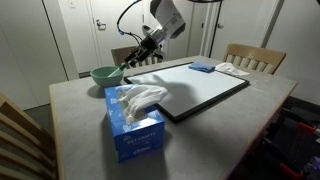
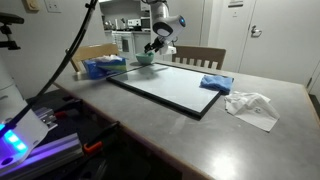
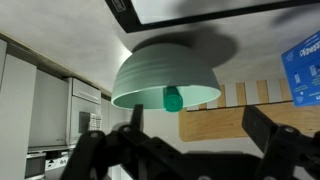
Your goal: Use the marker to write number ten on the white board
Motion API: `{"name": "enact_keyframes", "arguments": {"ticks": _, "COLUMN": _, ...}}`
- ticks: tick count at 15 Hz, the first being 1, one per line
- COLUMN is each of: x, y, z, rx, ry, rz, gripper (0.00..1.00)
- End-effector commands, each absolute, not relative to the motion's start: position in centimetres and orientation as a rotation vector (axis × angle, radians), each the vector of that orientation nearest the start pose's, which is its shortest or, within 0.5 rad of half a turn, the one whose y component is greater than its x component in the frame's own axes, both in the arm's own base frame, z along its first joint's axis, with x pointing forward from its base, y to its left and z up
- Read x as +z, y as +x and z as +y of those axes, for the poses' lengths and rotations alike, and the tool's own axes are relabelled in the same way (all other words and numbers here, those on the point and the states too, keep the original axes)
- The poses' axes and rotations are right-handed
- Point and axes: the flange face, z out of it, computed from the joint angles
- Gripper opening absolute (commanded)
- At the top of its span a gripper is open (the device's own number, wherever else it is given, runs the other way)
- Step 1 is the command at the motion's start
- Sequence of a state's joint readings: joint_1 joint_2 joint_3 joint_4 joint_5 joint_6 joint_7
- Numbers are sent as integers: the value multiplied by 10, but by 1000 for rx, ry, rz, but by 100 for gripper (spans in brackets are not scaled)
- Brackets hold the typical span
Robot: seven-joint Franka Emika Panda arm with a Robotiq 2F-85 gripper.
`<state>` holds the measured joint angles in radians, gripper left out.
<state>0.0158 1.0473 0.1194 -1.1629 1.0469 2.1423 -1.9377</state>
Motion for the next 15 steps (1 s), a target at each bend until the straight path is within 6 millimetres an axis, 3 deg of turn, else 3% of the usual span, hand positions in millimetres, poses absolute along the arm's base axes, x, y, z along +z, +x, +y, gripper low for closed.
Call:
{"name": "enact_keyframes", "arguments": {"ticks": 1, "x": 160, "y": 773, "z": 125, "rx": -882, "ry": -1799, "rz": -1496, "gripper": 100}}
{"name": "enact_keyframes", "arguments": {"ticks": 8, "x": 148, "y": 778, "z": 148, "rx": -840, "ry": -1767, "rz": -1511, "gripper": 97}}
{"name": "enact_keyframes", "arguments": {"ticks": 15, "x": 148, "y": 788, "z": 153, "rx": -853, "ry": -1775, "rz": -1518, "gripper": 98}}
